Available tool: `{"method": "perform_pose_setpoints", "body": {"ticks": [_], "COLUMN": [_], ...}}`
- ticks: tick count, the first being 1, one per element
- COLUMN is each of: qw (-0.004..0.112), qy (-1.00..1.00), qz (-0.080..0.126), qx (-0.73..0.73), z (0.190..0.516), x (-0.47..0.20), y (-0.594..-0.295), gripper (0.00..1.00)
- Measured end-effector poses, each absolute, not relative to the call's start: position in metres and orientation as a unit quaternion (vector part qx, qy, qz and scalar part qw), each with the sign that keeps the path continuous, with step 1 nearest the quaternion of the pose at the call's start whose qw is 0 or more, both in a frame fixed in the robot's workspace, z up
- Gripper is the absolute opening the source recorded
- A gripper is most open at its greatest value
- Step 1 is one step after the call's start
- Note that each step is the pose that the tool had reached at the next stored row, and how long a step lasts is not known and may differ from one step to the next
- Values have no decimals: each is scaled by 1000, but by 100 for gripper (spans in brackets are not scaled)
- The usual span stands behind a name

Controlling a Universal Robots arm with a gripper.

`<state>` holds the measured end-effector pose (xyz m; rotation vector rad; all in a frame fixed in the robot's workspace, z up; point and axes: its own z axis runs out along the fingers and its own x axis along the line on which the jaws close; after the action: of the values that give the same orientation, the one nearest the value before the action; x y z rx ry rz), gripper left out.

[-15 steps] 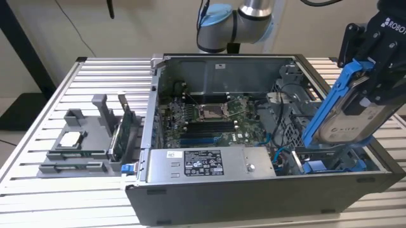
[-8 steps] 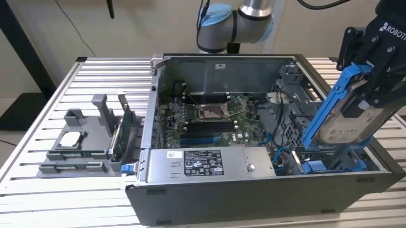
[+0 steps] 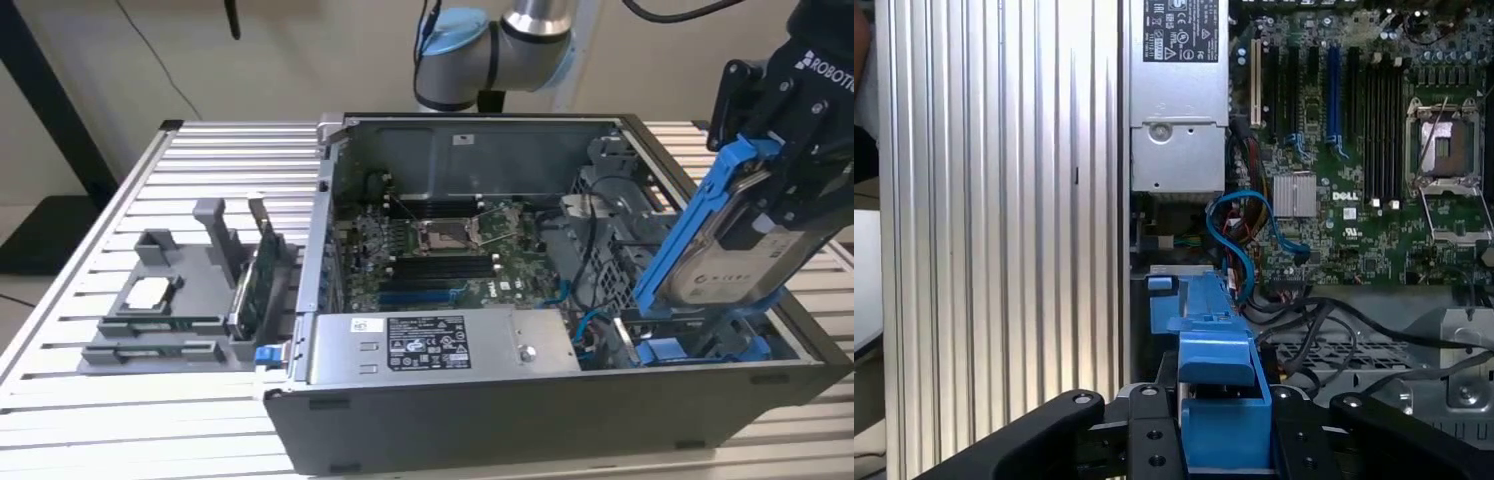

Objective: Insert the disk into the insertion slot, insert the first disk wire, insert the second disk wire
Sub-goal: 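Insert the disk into the insertion slot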

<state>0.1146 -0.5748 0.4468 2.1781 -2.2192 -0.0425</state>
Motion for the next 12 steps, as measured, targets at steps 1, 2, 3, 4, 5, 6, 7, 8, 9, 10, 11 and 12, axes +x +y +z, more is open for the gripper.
{"method": "perform_pose_setpoints", "body": {"ticks": [1,2,3,4,5,6,7,8,9,10,11,12], "qw": [16,16,16,16,16,16,16,16,16,16,16,16], "qy": [-714,-714,-714,-714,-714,-714,-714,-714,-714,-714,-714,-714], "qz": [-14,-14,-14,-14,-14,-14,-14,-14,-14,-14,-14,-14], "qx": [700,700,700,700,700,700,700,700,700,700,700,700], "z": [446,445,445,444,443,443,442,442,441,440,440,439], "x": [115,115,115,115,115,115,115,115,115,115,115,115], "y": [-575,-575,-575,-575,-575,-575,-575,-575,-575,-575,-575,-575], "gripper": [33,33,33,33,33,33,33,33,33,33,33,33]}}
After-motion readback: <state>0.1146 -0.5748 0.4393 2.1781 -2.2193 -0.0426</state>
